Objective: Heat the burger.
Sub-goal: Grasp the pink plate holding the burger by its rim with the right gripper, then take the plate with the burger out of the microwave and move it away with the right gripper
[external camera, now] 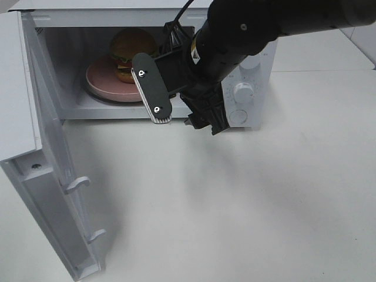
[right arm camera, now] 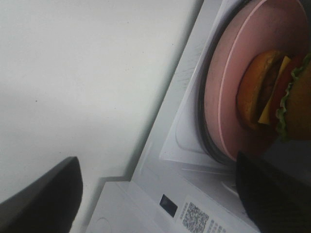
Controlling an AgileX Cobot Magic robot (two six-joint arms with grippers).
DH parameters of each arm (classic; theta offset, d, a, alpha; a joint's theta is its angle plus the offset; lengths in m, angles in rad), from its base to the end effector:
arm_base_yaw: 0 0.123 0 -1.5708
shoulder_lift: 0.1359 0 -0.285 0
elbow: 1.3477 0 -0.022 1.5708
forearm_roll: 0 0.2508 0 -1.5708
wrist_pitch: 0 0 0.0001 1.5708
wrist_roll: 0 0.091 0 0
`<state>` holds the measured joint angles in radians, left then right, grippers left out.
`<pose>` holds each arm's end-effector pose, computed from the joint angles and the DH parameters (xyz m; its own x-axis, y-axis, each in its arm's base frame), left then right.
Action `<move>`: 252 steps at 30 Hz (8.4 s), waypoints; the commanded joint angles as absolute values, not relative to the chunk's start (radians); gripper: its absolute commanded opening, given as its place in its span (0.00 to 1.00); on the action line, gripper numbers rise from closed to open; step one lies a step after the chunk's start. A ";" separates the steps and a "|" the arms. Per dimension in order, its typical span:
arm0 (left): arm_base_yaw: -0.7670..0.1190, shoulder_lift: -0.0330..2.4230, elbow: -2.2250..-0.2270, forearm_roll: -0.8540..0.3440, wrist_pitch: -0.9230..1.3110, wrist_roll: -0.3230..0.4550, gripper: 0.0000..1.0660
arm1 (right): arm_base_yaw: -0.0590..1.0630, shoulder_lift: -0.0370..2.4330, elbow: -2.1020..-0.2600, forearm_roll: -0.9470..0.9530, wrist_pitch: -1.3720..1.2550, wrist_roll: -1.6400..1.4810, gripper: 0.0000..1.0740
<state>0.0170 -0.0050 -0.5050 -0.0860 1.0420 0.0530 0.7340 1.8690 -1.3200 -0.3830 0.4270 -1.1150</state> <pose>-0.0055 -0.0068 0.2804 -0.4283 0.0022 -0.9037 0.0541 0.9983 -0.0232 0.3159 0.2660 0.2213 0.5251 -0.8497 0.0489 -0.6213 -0.4220 -0.6602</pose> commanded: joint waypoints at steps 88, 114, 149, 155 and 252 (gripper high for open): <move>0.019 -0.026 -0.504 -0.089 1.037 0.046 0.92 | 0.687 2.246 -1.729 -0.312 0.430 -1.106 0.00; 0.019 -0.026 -0.504 -0.089 1.037 0.046 0.92 | 0.723 1.968 -1.279 -0.340 0.151 -1.102 0.00; 0.019 -0.026 -0.504 -0.089 1.037 0.046 0.92 | 0.723 1.451 -0.756 -0.417 0.107 -1.084 0.00; 0.019 -0.026 -0.504 -0.089 1.037 0.046 0.92 | 0.723 1.361 -0.678 -0.417 0.129 -1.084 0.00; 0.019 -0.026 -0.504 -0.089 1.037 0.046 0.92 | 0.610 1.627 -0.608 -0.979 0.878 0.920 0.00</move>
